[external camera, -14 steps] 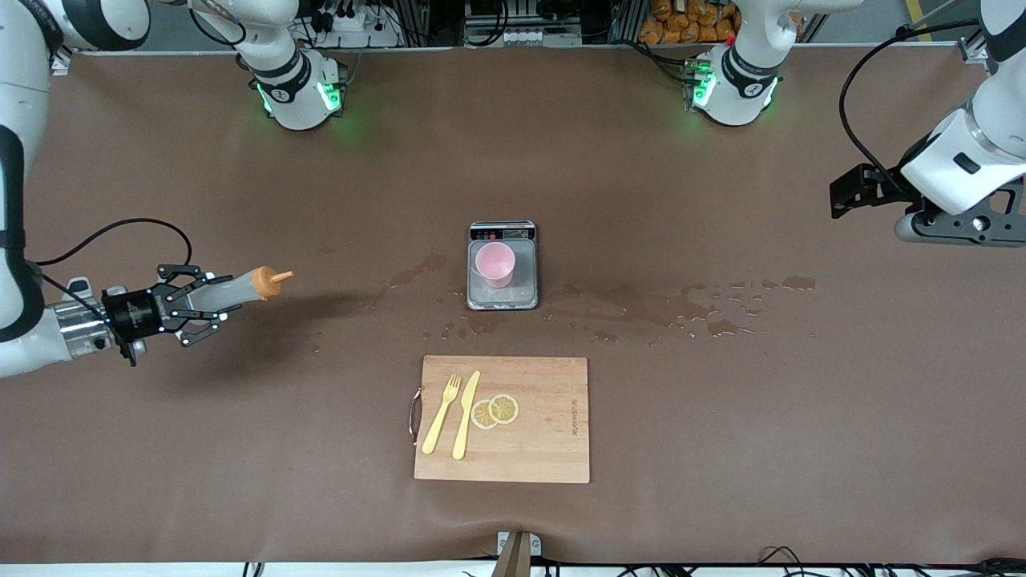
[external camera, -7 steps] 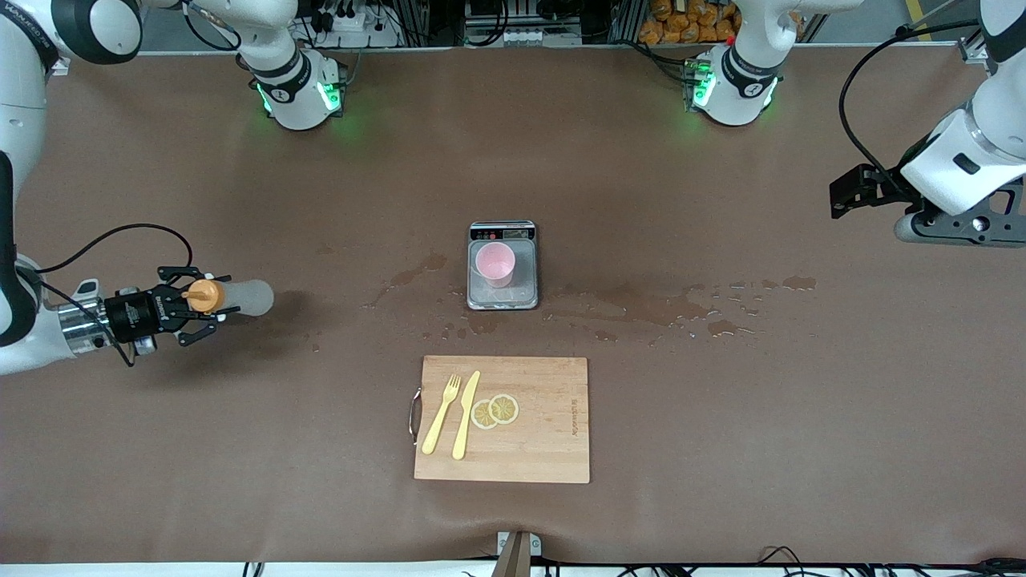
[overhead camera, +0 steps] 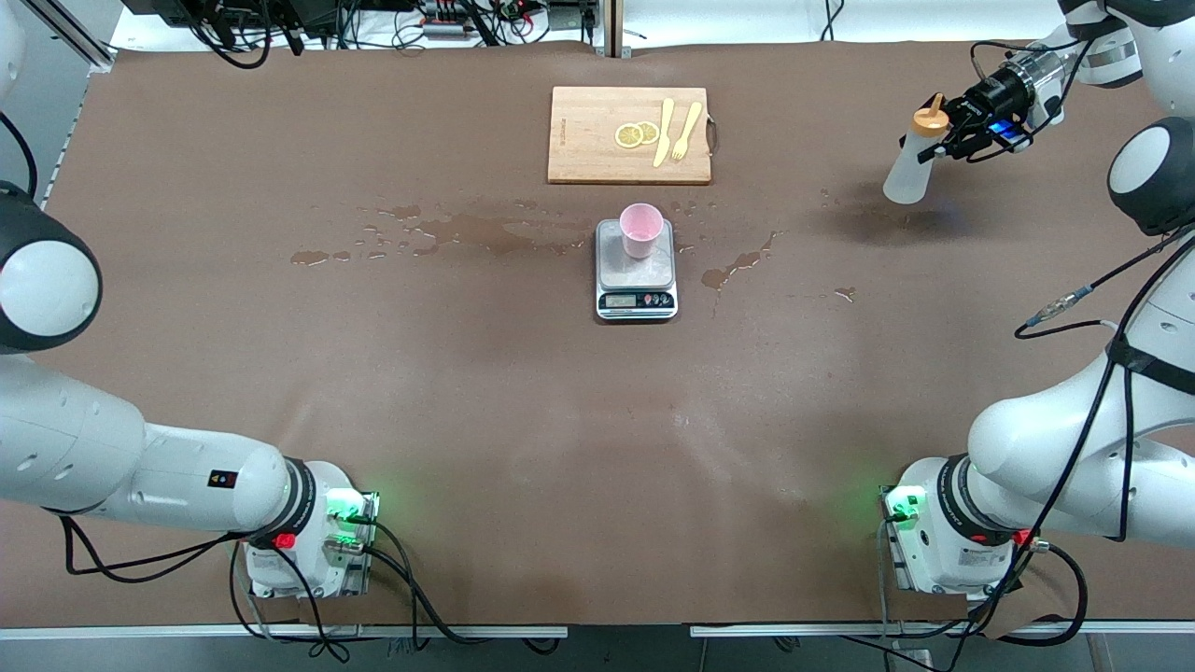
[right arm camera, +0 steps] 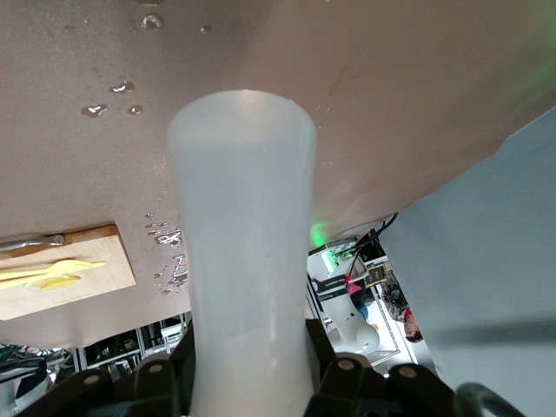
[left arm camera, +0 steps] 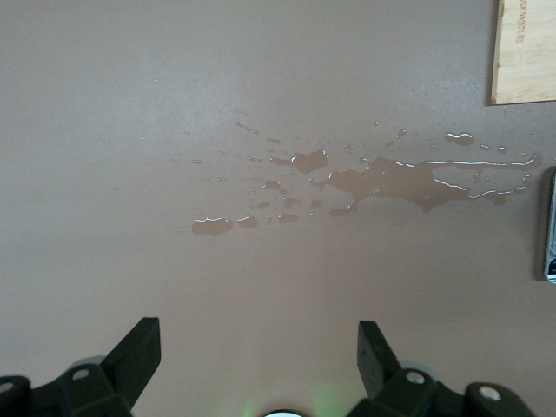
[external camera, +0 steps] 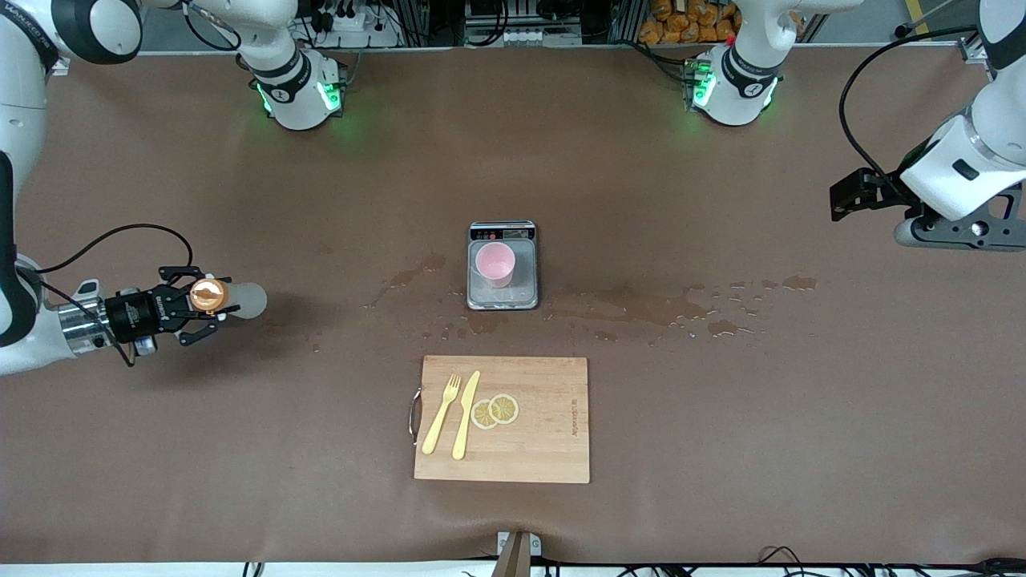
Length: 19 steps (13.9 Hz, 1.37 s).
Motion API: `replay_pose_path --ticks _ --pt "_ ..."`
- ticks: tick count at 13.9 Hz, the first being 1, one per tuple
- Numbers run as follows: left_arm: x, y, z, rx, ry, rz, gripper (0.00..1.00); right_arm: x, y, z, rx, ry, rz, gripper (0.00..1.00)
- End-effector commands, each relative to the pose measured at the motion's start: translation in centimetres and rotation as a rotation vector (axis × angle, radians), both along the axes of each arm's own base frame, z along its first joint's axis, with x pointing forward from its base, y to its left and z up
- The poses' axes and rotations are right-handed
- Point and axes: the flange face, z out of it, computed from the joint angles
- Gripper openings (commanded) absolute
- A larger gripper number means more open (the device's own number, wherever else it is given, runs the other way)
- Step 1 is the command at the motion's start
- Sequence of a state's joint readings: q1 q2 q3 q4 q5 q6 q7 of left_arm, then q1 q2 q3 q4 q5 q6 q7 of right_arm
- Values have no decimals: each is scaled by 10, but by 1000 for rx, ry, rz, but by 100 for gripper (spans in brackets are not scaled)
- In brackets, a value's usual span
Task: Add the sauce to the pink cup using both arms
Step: 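Lower the white bottle upright onto the table with the right gripper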
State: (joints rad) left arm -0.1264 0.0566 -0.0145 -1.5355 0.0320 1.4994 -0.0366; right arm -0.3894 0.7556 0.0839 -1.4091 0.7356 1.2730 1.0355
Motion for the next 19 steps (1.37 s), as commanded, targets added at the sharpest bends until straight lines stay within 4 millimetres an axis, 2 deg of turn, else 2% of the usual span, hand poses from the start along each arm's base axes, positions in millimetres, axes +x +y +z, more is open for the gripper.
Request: replay_pose_path --ticks 1,2,5,7,9,10,11,12,15,16,18,19 --pt "5 3 4 -10 -10 -4 100 -9 -20 -27 86 -36 -6 50" --pt "5 3 4 -9 -10 -4 100 -14 -31 -43 112 -45 -16 50" --pt "5 4 5 -9 -15 -3 100 -26 -47 -81 168 -91 -9 51" --pt "5 4 5 -9 -15 -3 100 -31 -51 -98 169 -103 14 52" --pt "6 4 3 -9 -12 -3 100 -33 -54 -104 167 -109 11 54" --pt "7 4 2 -9 -10 -3 100 -33 -55 -104 167 -110 9 57" --pt "7 5 2 -9 -10 0 100 -33 -54 -104 166 -108 10 70" --pt "7 6 2 -10 -10 2 100 -32 -53 -104 163 -107 10 99" --pt "7 6 2 -10 -10 2 100 -26 -60 -94 146 -130 14 100" --pt "7 6 2 -10 -10 2 100 -21 -65 -83 120 -143 37 100" --pt "7 6 2 -10 -10 2 100 -12 -73 -53 91 -166 62 100" --pt "7 6 2 -10 -10 2 100 -4 -80 -31 80 -193 84 100"
